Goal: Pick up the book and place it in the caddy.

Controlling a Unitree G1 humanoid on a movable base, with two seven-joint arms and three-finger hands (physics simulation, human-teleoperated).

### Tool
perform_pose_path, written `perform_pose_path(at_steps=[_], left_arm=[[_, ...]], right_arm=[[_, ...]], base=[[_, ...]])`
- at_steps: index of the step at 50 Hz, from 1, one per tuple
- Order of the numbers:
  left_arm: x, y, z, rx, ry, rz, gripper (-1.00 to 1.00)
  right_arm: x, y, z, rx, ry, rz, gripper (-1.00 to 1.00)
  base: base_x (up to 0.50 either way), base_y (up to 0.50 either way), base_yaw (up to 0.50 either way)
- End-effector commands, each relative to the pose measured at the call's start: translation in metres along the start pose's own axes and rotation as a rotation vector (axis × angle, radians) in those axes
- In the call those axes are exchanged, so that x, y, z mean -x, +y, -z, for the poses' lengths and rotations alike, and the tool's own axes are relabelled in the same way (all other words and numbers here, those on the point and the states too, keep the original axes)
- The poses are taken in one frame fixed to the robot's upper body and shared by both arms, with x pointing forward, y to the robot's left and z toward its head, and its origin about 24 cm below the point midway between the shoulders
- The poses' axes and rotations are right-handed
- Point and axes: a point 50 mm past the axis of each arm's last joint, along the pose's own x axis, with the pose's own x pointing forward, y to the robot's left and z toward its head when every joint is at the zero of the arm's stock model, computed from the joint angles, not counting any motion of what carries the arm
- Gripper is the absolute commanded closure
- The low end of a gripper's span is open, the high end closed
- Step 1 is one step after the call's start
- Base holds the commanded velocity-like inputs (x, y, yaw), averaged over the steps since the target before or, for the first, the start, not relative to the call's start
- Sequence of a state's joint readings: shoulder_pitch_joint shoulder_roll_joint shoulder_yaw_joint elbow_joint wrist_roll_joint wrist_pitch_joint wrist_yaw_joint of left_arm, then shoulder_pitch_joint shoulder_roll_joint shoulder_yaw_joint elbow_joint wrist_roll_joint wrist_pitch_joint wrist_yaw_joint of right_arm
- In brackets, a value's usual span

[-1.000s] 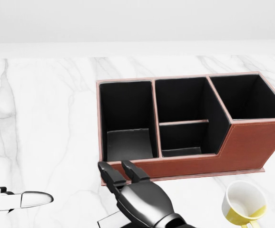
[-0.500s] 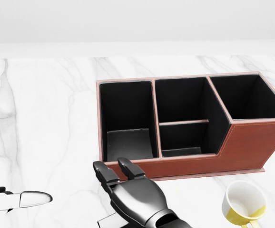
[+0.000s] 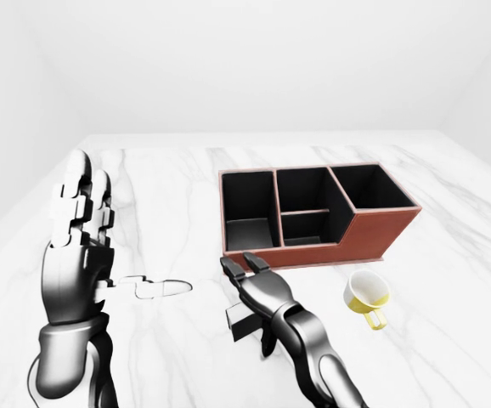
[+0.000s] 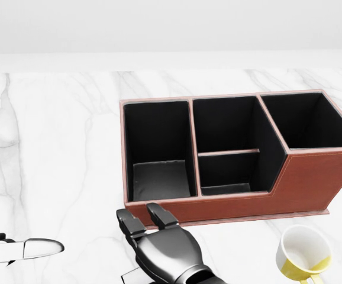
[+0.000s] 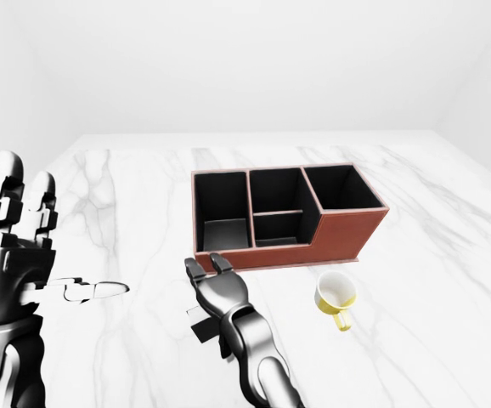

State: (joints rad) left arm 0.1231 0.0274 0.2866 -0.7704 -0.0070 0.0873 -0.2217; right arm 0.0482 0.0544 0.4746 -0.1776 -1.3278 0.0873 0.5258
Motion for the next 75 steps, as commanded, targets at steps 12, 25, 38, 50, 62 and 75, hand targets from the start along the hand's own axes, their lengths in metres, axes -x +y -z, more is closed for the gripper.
perform_pose_path(at_steps=[12, 25, 38, 50, 62, 75], left_arm=[[0.0, 0.0, -0.001, -0.001, -0.003, 0.0, -1.0], [0.0, 0.0, 0.0, 0.001, -0.001, 0.001, -1.0], [-0.001, 0.001, -0.002, -0.002, -0.013, -0.001, -1.0], [0.0, 0.001, -0.001, -0.002, -0.004, -0.001, -1.0], [0.0, 0.001, -0.001, -0.003, -0.004, -0.002, -1.0], [0.0, 0.001, 0.0, -0.001, 0.001, -0.002, -1.0]], right_arm=[[-0.01, 0.016, 0.01, 0.004, 0.041, -0.033, -1.0], [-0.016, 0.027, 0.018, 0.004, 0.075, -0.05, -1.0], [-0.017, 0.03, 0.025, 0.014, 0.099, -0.056, 1.0], [-0.013, 0.02, 0.022, 0.016, 0.092, -0.036, 1.0], [0.008, -0.021, 0.014, 0.057, 0.075, 0.074, 1.0], [0.046, -0.073, 0.002, 0.086, 0.055, 0.245, 1.0]], base=[[0.0, 0.0, 0.0], [0.0, 0.0, 0.0], [0.0, 0.0, 0.0], [0.0, 0.0, 0.0], [0.0, 0.0, 0.0], [0.0, 0.0, 0.0]])
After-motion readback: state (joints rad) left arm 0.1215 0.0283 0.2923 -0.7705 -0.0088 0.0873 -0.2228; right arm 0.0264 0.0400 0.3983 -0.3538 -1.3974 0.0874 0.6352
